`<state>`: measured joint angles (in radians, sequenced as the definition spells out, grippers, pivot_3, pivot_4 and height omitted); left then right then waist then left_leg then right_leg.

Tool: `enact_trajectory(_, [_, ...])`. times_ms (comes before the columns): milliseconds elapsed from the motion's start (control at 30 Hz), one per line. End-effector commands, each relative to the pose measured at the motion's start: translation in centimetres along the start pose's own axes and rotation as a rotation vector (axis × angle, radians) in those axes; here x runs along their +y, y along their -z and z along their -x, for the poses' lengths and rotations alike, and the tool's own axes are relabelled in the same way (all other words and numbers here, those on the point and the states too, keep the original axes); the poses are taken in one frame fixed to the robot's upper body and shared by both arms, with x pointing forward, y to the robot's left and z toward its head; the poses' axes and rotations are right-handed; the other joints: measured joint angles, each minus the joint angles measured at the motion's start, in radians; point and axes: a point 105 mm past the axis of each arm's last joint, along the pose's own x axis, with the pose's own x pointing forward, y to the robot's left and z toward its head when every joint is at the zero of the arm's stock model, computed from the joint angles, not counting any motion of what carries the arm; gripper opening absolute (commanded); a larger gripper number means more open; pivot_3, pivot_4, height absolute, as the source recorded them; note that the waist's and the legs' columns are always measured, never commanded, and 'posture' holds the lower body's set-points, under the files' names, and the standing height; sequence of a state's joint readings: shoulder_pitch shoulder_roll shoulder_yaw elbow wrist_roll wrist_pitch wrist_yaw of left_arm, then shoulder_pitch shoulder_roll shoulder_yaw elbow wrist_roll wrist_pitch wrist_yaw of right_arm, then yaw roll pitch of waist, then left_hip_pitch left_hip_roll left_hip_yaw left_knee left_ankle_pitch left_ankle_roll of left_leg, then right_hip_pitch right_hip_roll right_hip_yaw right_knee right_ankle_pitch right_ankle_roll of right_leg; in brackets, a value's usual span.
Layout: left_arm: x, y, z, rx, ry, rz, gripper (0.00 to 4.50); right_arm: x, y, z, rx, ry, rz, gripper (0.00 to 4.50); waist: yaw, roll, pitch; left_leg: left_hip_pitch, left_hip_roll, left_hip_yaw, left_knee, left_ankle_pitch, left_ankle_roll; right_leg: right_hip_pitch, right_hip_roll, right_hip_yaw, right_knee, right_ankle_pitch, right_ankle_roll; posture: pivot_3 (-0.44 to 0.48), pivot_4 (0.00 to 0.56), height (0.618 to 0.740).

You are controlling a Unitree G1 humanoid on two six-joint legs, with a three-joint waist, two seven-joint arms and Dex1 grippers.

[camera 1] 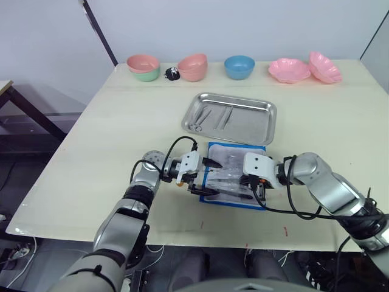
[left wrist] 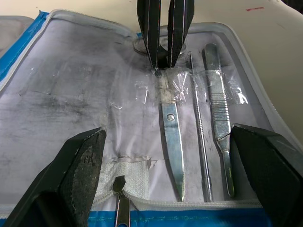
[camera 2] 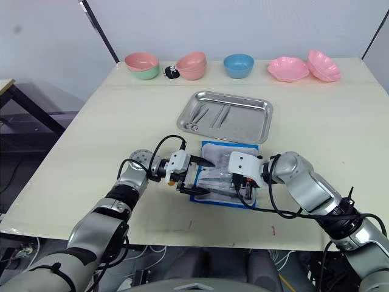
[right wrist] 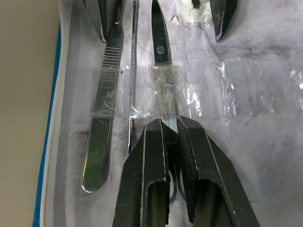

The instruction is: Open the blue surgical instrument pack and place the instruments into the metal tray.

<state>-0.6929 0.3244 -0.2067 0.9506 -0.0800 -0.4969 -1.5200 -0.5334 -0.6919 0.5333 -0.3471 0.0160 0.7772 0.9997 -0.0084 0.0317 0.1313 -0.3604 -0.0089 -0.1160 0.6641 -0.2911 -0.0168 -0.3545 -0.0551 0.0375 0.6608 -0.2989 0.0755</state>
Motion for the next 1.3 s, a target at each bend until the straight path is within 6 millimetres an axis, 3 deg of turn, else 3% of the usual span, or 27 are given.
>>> enact_trajectory(33, [-5.6, 5.5, -2.6, 0.121, 0.154, 0.24, 4.5, 0.0, -1.4, 0.6, 0.012, 0.005, 0.061, 0.02, 0.0, 0.0, 0.0, 0.0, 0.0, 0.0, 0.0, 0.0, 0.0, 0.0, 0.0, 0.0, 0.0, 0.0, 0.0, 0.0, 0.15, 0.74])
enact_trajectory(633, [-5.7, 5.6, -3.0, 0.131, 0.159, 0.25, 4.5, -0.3, -1.2, 2.7, 0.134, 0.015, 0.1, 0.02, 0.001, 0.001, 0.0, 0.001, -0.013, -0.014, -0.001, 0.0, 0.0, 0.008, -0.014, -0.014, -0.001, -0.007, 0.011, 0.0, 0.15, 0.74])
enact_trajectory(1300, [-5.5, 5.6, -3.1, 0.118, 0.134, 0.264, 4.5, -0.1, 2.9, 7.9, 0.228, 0.073, 0.001, 0.02, 0.007, 0.0, 0.0, 0.0, -0.017, -0.019, -0.004, 0.0, 0.0, 0.011, -0.018, -0.019, -0.004, -0.009, 0.016, 0.0, 0.15, 0.74])
